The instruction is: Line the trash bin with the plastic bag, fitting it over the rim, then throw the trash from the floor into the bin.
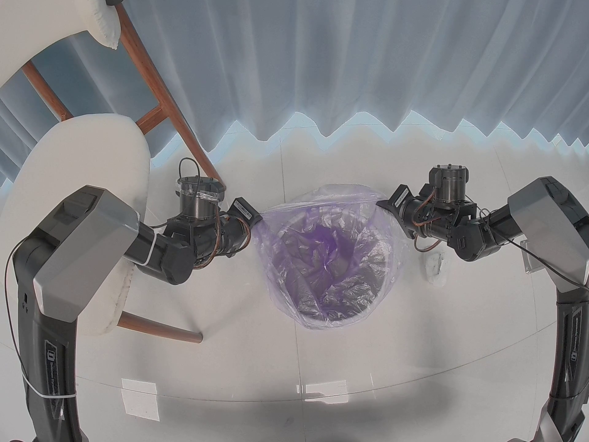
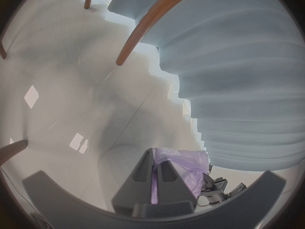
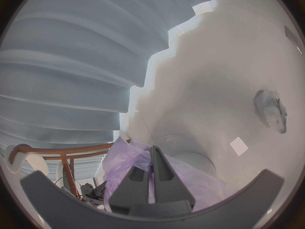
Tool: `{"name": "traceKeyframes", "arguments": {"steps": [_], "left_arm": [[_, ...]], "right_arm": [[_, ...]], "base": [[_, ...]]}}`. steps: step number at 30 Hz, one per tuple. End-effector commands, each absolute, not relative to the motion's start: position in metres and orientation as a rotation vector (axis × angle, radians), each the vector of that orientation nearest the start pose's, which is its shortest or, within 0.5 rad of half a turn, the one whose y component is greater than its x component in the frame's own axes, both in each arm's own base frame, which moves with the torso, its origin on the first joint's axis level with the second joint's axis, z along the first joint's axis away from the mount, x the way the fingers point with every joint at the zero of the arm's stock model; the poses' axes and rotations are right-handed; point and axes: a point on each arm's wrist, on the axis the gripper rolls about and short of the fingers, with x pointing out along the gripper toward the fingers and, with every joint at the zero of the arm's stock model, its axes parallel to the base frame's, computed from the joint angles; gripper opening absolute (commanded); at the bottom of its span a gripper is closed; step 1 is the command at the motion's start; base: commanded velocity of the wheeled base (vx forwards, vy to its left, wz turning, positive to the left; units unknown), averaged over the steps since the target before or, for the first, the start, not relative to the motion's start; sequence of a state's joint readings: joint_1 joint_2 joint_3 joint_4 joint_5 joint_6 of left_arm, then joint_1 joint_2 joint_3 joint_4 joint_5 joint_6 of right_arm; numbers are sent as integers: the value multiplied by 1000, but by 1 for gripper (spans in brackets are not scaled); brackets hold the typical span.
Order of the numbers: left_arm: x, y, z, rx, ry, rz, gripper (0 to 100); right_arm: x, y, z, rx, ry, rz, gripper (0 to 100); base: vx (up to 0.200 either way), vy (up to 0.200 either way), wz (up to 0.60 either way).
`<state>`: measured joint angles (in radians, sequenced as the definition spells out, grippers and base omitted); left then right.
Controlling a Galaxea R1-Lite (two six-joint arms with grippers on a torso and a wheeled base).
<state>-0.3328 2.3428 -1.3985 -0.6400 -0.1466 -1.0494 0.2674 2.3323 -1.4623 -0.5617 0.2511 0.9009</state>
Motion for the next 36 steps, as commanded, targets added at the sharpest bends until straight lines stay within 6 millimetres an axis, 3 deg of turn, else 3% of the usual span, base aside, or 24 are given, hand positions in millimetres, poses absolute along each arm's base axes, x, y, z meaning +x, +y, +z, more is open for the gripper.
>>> {"name": "traceKeyframes", "arguments": {"steps": [1,7,21,26,36], "left_arm": [[444,-160,80,-990,538,-268,0],[445,-160,77,-992,544,-266,0],[452,-159,81,-1308,445,-300,0],[454,-154,63,-1320,453,-281,0],[445,-154,51,-1312,497,-259,0]], "right_arm": [[458,134,91,867,544,334,0],[458,136,84,864,572,324,0],[458,136,66,864,621,298,0],[458,136,64,863,625,296,0],[457,136,62,902,638,279,0]], "base": [[0,0,0],[0,0,0],[0,0,0],[0,0,0],[0,0,0]]}}
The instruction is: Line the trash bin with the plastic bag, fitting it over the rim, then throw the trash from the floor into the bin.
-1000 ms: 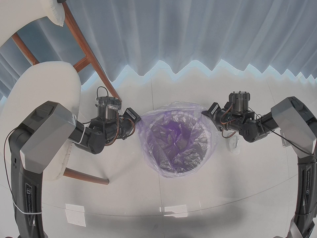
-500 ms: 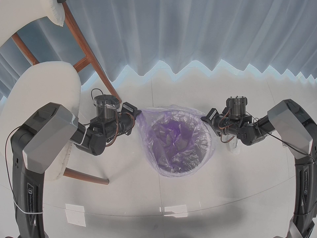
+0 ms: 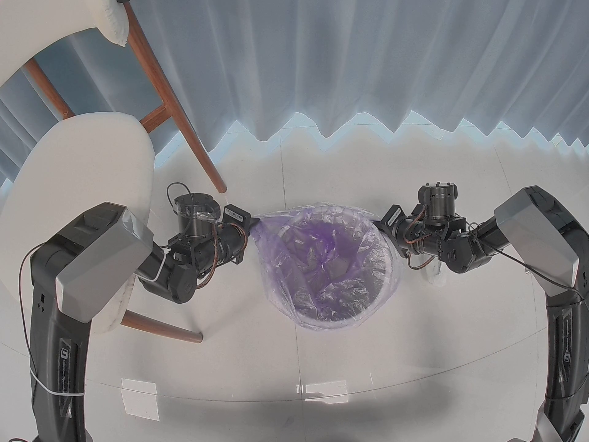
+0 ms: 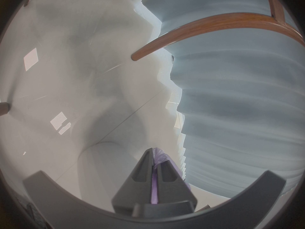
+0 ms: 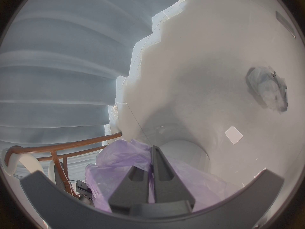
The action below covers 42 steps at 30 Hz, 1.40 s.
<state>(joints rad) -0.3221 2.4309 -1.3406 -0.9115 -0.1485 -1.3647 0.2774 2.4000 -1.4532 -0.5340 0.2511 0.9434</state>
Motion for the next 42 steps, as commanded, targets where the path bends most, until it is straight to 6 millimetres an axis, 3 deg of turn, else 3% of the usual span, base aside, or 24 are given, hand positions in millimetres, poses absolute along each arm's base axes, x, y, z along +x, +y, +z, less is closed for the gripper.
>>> {"name": "traceKeyframes", "arguments": {"steps": [1,7,17,24,25,26,27,29,35,42], "left_arm": [[443,-153,49,-1305,508,-254,0],[432,-153,36,-1214,536,-252,0],[420,-161,26,-886,524,-313,0],[419,-161,25,-853,521,-301,0],[418,-161,25,-854,522,-299,100],[417,-161,25,-853,526,-296,100],[417,-160,25,-853,526,-294,100],[417,-158,28,-857,513,-294,100],[395,-161,72,-890,420,-345,100],[344,-158,110,-889,422,-394,100]], "right_arm": [[457,136,61,902,640,278,0],[455,135,61,894,644,272,0],[450,128,51,862,663,234,0],[450,127,50,863,663,223,0],[449,127,50,863,664,222,0],[449,127,50,862,667,220,0],[448,127,51,862,670,219,100],[447,125,63,875,656,220,100],[425,110,114,1016,621,212,100],[375,98,126,1020,717,170,100]], "base": [[0,0,0],[0,0,0],[0,0,0],[0,0,0],[0,0,0],[0,0,0],[0,0,0],[0,0,0],[0,0,0],[0,0,0]]}}
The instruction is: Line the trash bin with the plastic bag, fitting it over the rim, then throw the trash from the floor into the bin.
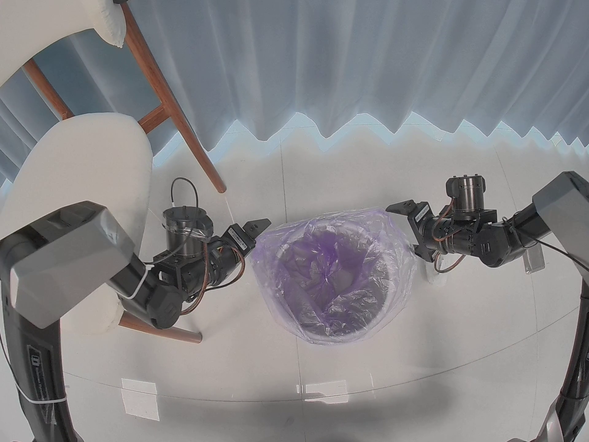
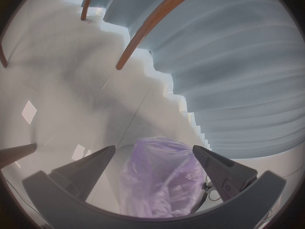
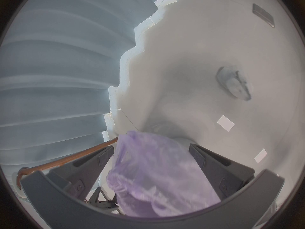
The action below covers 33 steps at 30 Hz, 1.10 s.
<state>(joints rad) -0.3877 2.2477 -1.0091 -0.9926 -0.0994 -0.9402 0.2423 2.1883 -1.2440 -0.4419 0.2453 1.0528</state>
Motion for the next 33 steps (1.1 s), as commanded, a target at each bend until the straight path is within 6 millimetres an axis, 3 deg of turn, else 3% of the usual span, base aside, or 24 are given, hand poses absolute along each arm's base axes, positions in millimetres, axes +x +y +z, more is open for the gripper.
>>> {"name": "traceKeyframes", "arguments": {"steps": [1,6,10,12,15,25,33], "left_arm": [[337,-158,112,-886,430,-399,100],[313,-164,110,-870,482,-422,100],[290,-180,95,-825,571,-446,100],[290,-180,95,-825,571,-446,100],[275,-189,81,-791,644,-456,100],[280,-193,53,-763,709,-404,100],[293,-198,42,-761,707,-381,100]], "right_arm": [[369,96,127,1021,723,166,100],[353,91,127,1016,736,150,100],[344,88,129,1016,733,131,100],[344,88,129,1016,733,131,100],[335,80,129,1019,730,107,100],[327,78,129,1020,731,96,100],[327,78,130,1020,728,97,100]], "base": [[0,0,0],[0,0,0],[0,0,0],[0,0,0],[0,0,0],[0,0,0],[0,0,0]]}}
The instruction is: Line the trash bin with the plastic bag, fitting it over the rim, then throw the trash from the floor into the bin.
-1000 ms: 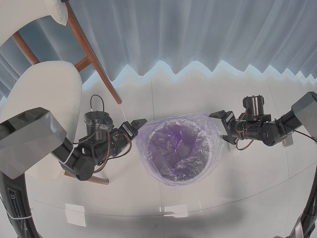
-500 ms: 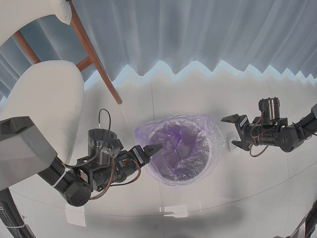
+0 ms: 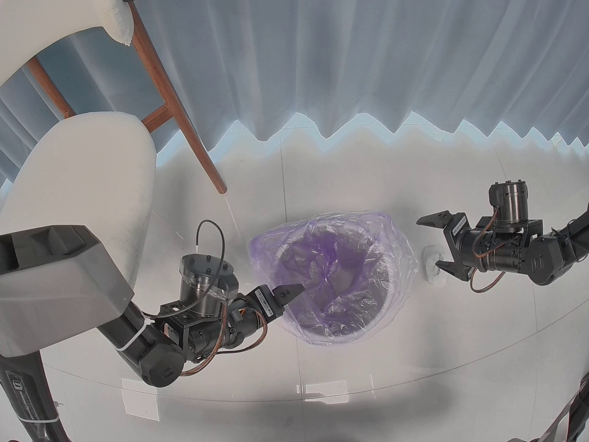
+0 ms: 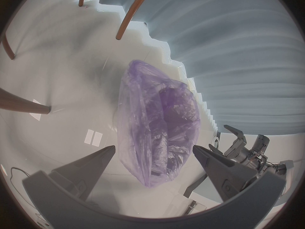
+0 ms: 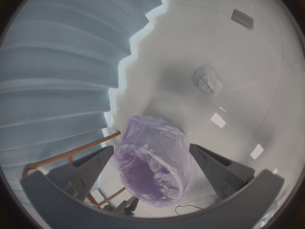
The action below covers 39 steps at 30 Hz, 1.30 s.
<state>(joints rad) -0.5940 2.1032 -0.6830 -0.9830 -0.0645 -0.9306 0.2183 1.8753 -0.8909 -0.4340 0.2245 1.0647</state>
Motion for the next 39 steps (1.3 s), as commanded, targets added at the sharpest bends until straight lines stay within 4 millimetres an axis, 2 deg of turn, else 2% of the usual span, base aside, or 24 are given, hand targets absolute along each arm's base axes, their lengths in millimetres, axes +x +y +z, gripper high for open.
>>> {"name": "traceKeyframes", "arguments": {"steps": [1,6,7,16,21,27,30,33,35,39], "left_arm": [[296,-199,42,-763,701,-383,100],[303,-203,40,-766,692,-383,100],[304,-204,38,-765,691,-378,0],[303,-200,34,-756,686,-331,0],[300,-182,37,-753,652,-240,0],[290,-175,27,-732,694,-205,0],[288,-175,19,-718,718,-194,0],[290,-176,4,-674,748,-183,0],[291,-175,-13,-603,773,-171,0],[302,-177,-29,-538,756,-150,0]], "right_arm": [[327,78,131,1020,726,97,100],[327,78,131,1021,725,98,100],[327,78,131,1021,725,98,100],[328,78,128,1020,733,95,100],[326,78,126,1018,741,90,100],[326,78,125,1016,744,84,100],[325,78,124,1013,744,77,100],[324,78,124,1013,741,75,100],[324,78,125,1013,738,75,100],[320,76,120,1005,749,52,100]], "base": [[0,0,0],[0,0,0],[0,0,0],[0,0,0],[0,0,0],[0,0,0],[0,0,0],[0,0,0],[0,0,0],[0,0,0]]}}
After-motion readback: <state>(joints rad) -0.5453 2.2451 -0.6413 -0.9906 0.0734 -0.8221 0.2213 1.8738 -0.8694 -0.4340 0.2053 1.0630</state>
